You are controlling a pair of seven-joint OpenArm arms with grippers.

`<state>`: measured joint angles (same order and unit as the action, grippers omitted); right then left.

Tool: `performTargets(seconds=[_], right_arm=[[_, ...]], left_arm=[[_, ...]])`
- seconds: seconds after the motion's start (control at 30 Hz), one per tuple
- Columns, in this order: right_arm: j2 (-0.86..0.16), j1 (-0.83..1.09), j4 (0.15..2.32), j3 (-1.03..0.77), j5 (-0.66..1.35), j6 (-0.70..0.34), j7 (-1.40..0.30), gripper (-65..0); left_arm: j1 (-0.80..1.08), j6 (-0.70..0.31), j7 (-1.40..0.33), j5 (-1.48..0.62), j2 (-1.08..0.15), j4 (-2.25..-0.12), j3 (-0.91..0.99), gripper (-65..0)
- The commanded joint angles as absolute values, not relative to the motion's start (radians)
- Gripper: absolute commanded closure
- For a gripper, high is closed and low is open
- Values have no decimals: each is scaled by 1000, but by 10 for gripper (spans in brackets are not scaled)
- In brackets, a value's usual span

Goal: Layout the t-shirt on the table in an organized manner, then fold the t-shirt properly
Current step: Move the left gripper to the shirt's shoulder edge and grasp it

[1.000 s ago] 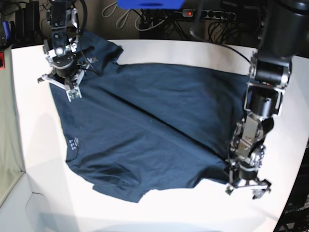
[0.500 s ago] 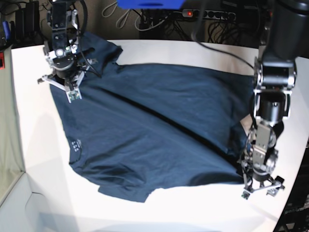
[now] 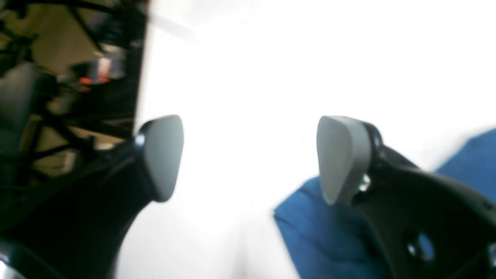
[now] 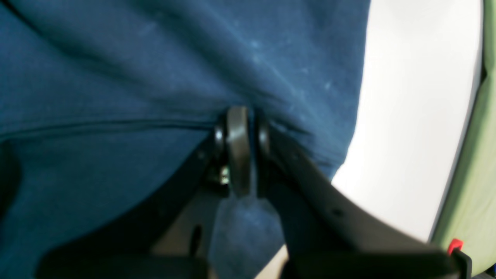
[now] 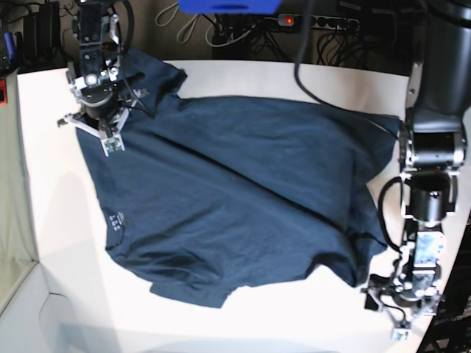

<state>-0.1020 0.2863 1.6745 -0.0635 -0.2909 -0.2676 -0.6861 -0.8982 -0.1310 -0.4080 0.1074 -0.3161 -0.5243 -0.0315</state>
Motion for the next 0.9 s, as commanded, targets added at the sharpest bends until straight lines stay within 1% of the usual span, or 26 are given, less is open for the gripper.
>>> performTargets(seconds=[0.0, 0.17, 0.3, 0.37, 0.5, 0.57, 0.7, 0.73, 0.8, 0.87], right_arm=[[-99, 309, 1650, -61, -269, -305, -779, -55], [-99, 308, 1650, -61, -269, -305, -779, -55], [-99, 305, 1650, -61, -269, -305, -779, -55], [-99, 302, 1650, -61, -269, -305, -779, -55], [-101, 300, 1650, -65, -269, -305, -779, -64], [-104, 298, 1652, -67, -269, -305, -776, -109], [-105, 303, 1722, -62, -269, -305, -774, -248], [-105, 306, 1747, -62, -269, -305, -776, -273], [-102, 311, 1804, -62, -269, -305, -779, -312], [-101, 312, 1850, -65, -269, -305, -780, -329]], left_arm=[[-940, -122, -394, 110, -332, -542, -31, -514], [-943, -133, -404, 102, -364, -550, -35, -514], [-878, -134, -461, 101, -367, -567, -30, -514], [-831, -134, -492, 101, -367, -633, -28, -514], [-664, -136, -607, 70, -380, -875, 21, -514], [-576, -136, -674, 19, -380, -1024, 71, -514], [-404, -180, -832, -28, -378, -1328, 180, -514], [-358, -186, -865, -27, -372, -1389, 211, -514], [-257, -197, -914, -28, -367, -1521, 265, -514], [-157, -197, -928, -28, -341, -1627, 297, -514]])
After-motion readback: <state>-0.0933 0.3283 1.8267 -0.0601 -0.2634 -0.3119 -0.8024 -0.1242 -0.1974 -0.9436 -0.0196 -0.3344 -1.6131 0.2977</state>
